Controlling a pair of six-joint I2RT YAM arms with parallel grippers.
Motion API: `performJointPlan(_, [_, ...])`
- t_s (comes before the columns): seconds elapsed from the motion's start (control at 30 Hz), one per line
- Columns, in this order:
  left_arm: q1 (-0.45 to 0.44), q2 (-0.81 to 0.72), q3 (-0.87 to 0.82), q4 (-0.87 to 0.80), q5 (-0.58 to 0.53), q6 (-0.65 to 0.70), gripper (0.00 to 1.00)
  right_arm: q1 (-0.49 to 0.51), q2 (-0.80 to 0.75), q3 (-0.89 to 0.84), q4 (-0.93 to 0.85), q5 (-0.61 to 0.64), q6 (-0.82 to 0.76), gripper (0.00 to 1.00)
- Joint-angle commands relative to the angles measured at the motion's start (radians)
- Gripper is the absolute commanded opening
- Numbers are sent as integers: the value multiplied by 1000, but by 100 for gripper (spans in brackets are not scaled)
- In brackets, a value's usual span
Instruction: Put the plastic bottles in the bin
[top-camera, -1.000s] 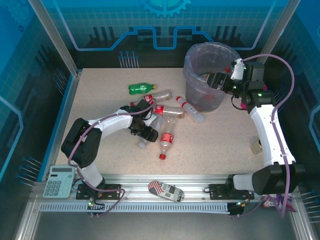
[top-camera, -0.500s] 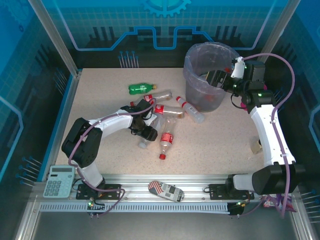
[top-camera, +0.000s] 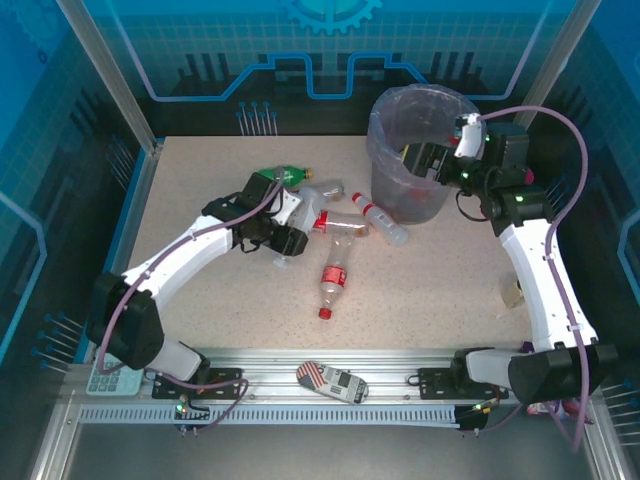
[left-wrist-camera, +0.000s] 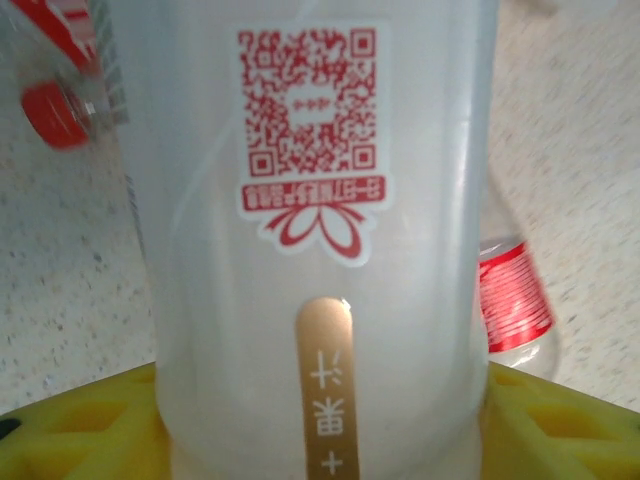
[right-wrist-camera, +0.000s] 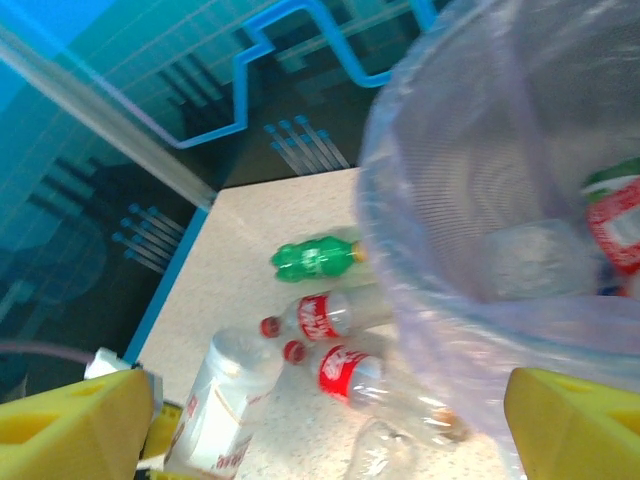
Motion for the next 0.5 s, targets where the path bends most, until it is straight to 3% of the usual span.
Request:
performJointPlan(0.0, [1,-30,23,99,106,-66,62,105,15,16,39,-16,17,92])
performJointPlan(0.17, [0,-45,15,232,191,-153,60,283,109,27,68,54,19,92])
performJointPlan(0.47, [1,-60,-75,408,322,-241,59,348,283,27,184,6,79,94])
